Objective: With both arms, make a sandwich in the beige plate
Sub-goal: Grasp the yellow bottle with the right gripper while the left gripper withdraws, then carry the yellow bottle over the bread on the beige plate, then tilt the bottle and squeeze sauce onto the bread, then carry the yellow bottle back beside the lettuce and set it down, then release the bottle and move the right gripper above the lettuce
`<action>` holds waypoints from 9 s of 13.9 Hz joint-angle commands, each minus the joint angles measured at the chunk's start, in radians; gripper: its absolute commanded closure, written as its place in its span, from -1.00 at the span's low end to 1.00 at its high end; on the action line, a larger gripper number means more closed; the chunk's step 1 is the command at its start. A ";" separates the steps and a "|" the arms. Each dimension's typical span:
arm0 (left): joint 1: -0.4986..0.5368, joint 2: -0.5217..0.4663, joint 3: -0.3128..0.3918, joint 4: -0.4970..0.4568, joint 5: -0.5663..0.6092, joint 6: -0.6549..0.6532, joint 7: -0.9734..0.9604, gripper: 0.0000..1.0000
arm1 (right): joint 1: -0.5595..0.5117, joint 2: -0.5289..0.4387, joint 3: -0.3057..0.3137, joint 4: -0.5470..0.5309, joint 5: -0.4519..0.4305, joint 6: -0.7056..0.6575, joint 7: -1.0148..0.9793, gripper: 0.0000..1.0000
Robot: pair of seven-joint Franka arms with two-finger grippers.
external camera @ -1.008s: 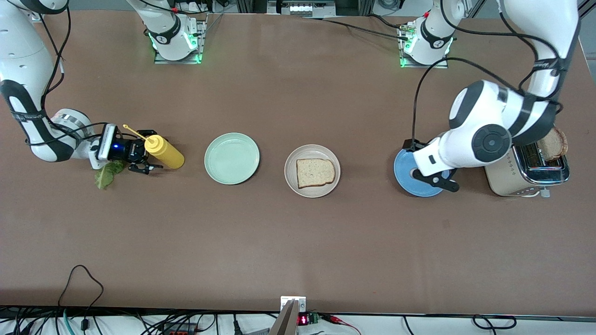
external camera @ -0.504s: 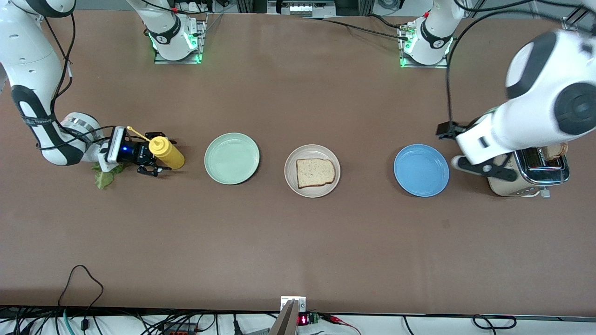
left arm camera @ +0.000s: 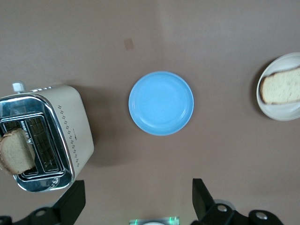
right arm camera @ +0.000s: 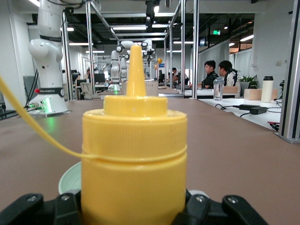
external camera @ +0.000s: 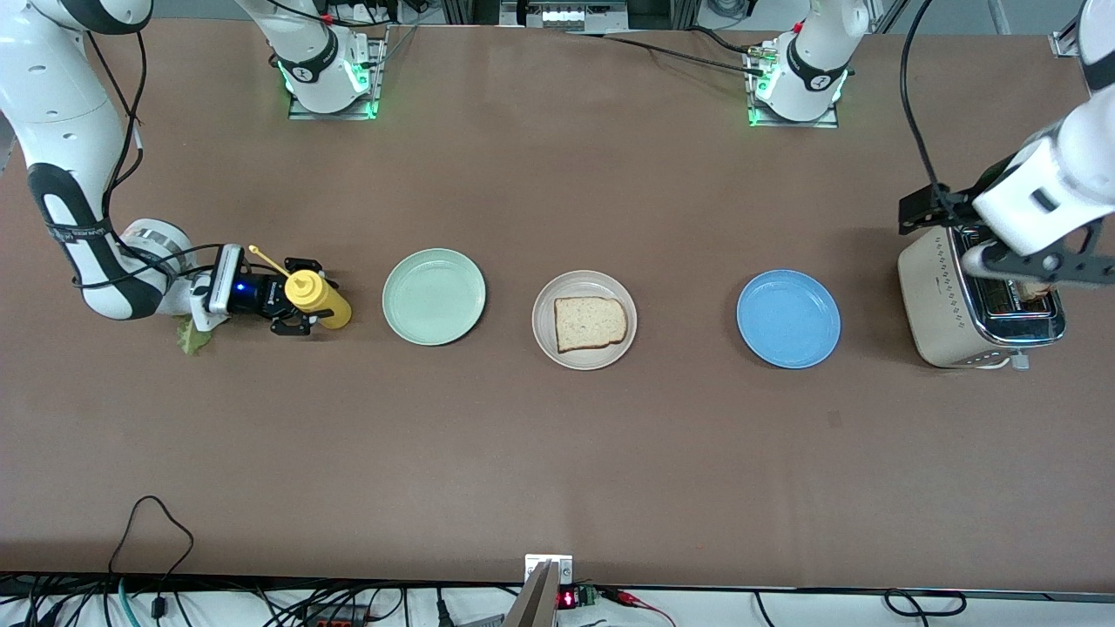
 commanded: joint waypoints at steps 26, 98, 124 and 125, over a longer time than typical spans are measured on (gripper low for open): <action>-0.112 -0.166 0.143 -0.251 -0.027 0.190 0.035 -1.00 | 0.887 -0.230 -0.014 0.267 -1.568 0.803 1.717 0.59; -0.111 -0.168 0.143 -0.251 -0.032 0.162 0.037 -1.00 | 0.056 0.038 -0.092 -0.034 0.062 -0.176 -0.018 -0.99; -0.111 -0.168 0.143 -0.251 -0.032 0.162 0.037 -1.00 | 0.261 -0.430 -0.338 0.079 -0.964 0.290 1.480 -1.00; -0.111 -0.168 0.143 -0.249 -0.032 0.162 0.037 -1.00 | 0.275 -0.428 -0.336 0.078 -0.995 0.312 1.572 -1.00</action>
